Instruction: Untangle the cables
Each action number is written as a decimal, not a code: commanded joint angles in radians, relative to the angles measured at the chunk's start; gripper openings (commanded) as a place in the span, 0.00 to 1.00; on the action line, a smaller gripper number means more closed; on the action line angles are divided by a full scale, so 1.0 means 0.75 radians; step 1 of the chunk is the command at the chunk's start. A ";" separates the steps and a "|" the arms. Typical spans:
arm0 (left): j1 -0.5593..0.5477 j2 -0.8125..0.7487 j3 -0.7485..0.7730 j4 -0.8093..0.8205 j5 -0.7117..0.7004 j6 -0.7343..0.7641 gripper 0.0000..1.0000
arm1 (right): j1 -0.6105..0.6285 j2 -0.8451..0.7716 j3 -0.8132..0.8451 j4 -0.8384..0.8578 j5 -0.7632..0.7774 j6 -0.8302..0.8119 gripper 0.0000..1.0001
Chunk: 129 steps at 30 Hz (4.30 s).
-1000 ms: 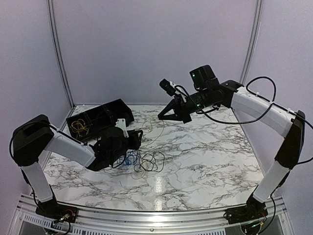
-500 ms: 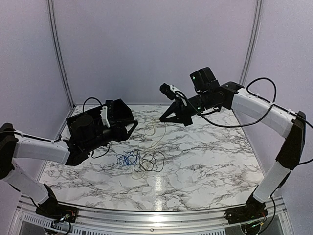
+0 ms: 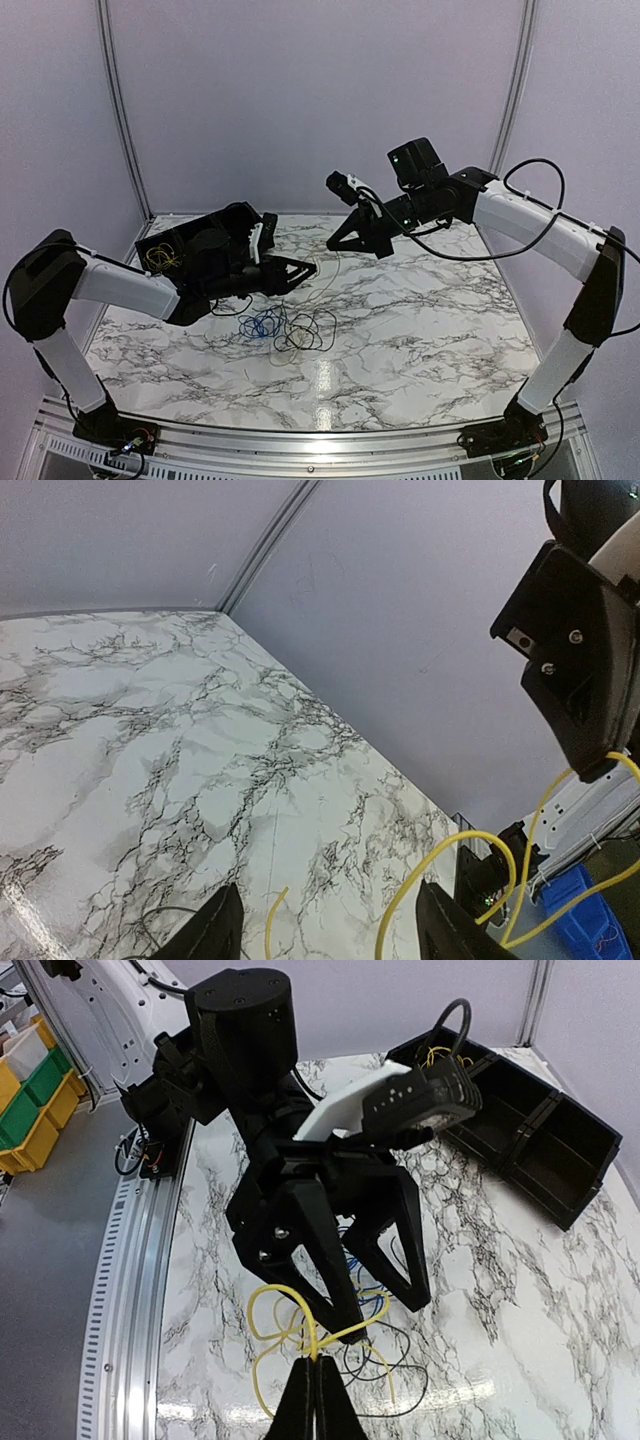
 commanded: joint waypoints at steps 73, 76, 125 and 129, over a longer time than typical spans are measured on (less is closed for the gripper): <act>-0.116 -0.044 0.354 -0.463 0.013 0.190 0.10 | 0.005 -0.044 -0.063 0.032 0.258 -0.054 0.00; -0.115 -0.078 0.327 -0.462 -0.018 0.207 0.05 | -0.002 -0.060 -0.063 0.029 0.274 -0.053 0.00; 0.857 -0.194 0.685 -1.561 -0.911 0.597 0.00 | -0.601 -0.472 -0.944 0.635 -0.008 -0.029 0.40; 0.894 -0.081 0.742 -1.514 -0.836 0.551 0.00 | -0.602 -0.466 -0.945 0.633 0.013 -0.040 0.40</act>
